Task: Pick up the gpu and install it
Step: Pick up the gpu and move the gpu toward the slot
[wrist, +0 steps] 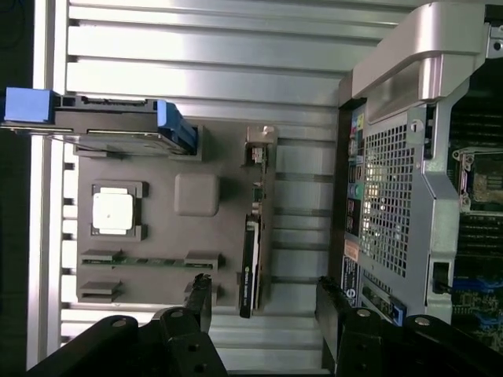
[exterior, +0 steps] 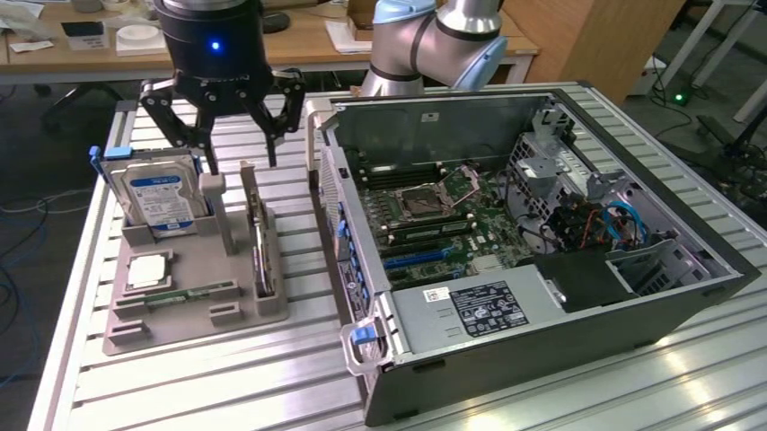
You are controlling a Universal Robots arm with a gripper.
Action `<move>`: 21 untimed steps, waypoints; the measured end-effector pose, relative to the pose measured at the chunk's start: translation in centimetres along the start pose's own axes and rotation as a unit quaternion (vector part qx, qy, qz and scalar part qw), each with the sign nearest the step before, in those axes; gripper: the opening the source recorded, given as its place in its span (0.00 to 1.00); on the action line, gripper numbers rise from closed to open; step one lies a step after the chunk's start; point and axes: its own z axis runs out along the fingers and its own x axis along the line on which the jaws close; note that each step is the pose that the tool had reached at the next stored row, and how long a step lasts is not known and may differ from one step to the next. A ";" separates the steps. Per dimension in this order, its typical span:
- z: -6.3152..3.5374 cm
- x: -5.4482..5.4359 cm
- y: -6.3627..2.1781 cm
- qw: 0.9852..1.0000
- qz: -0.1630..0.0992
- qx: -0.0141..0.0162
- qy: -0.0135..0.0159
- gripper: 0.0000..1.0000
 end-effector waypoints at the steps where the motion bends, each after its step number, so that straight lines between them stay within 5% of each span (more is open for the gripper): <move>1: 0.06 0.0 0.00 1.000 0.000 0.000 0.000 0.65; 21: 1.25 0.0 -0.35 1.000 0.000 0.000 0.000 0.65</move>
